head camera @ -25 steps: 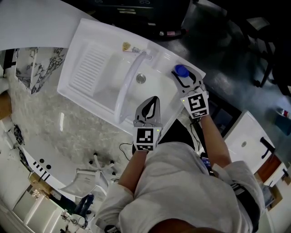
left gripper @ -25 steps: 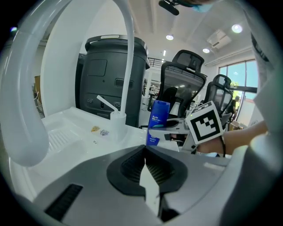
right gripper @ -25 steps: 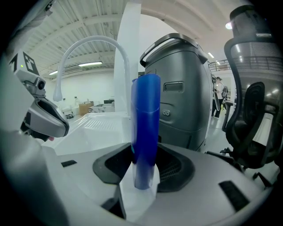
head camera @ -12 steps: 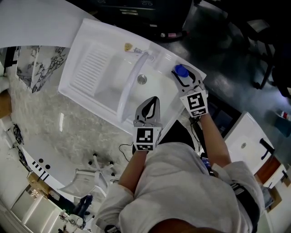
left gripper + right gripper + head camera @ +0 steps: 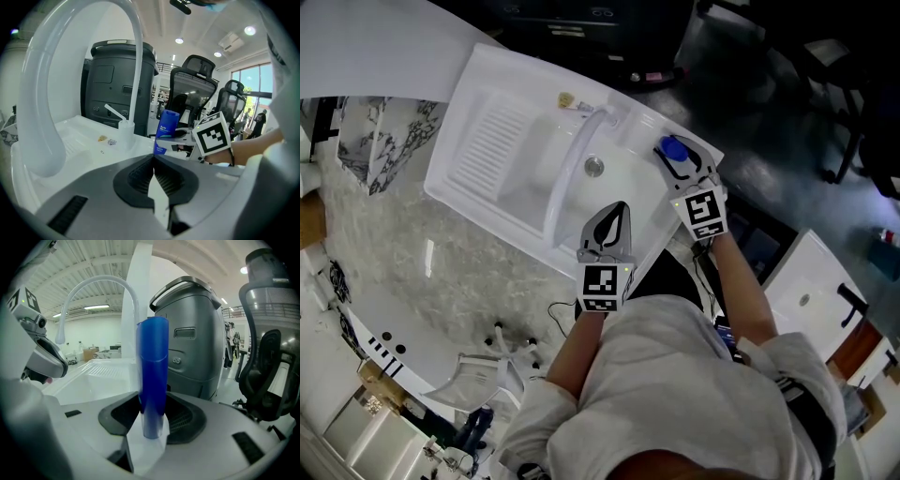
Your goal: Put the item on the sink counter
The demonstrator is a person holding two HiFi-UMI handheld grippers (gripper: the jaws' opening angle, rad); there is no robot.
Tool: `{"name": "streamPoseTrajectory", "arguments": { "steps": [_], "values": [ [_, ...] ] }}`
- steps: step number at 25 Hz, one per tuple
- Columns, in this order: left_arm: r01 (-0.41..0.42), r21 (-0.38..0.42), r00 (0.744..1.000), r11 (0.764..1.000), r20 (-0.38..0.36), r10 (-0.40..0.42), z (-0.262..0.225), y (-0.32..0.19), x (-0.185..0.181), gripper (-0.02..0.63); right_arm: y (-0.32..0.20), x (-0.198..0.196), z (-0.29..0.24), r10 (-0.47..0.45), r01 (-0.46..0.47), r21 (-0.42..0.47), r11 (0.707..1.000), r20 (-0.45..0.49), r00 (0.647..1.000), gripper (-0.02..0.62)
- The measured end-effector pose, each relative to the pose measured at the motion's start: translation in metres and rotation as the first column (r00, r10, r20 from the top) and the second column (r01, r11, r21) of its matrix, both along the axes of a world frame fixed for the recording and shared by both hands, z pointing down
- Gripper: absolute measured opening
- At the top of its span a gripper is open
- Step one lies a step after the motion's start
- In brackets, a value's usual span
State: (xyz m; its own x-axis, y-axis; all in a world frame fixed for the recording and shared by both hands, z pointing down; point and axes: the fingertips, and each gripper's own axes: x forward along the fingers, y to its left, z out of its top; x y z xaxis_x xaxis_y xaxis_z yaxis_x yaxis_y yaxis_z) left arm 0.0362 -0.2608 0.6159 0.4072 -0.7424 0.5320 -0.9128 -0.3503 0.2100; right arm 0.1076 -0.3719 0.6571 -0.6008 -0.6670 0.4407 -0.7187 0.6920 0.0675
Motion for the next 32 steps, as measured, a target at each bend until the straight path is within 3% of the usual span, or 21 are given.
{"name": "streamPoseTrajectory", "arguments": {
  "steps": [13,20,32],
  "values": [
    [0.0,0.013,1.0,1.0,0.009,0.0,-0.01,0.014,-0.001,0.009,0.001,0.002,0.003,0.01,-0.01,-0.01,1.0,-0.014,1.0,0.163],
    [-0.023,0.033,1.0,0.999,0.022,0.023,-0.017,0.017,-0.001,0.011,0.004,0.006,0.0,0.027,-0.027,-0.019,0.999,0.04,0.999,0.232],
    [-0.131,0.084,0.991,0.988,0.043,0.128,-0.034,0.024,0.014,0.011,0.043,0.031,-0.008,0.148,-0.141,-0.059,0.988,0.137,0.979,0.25]
  ]
}}
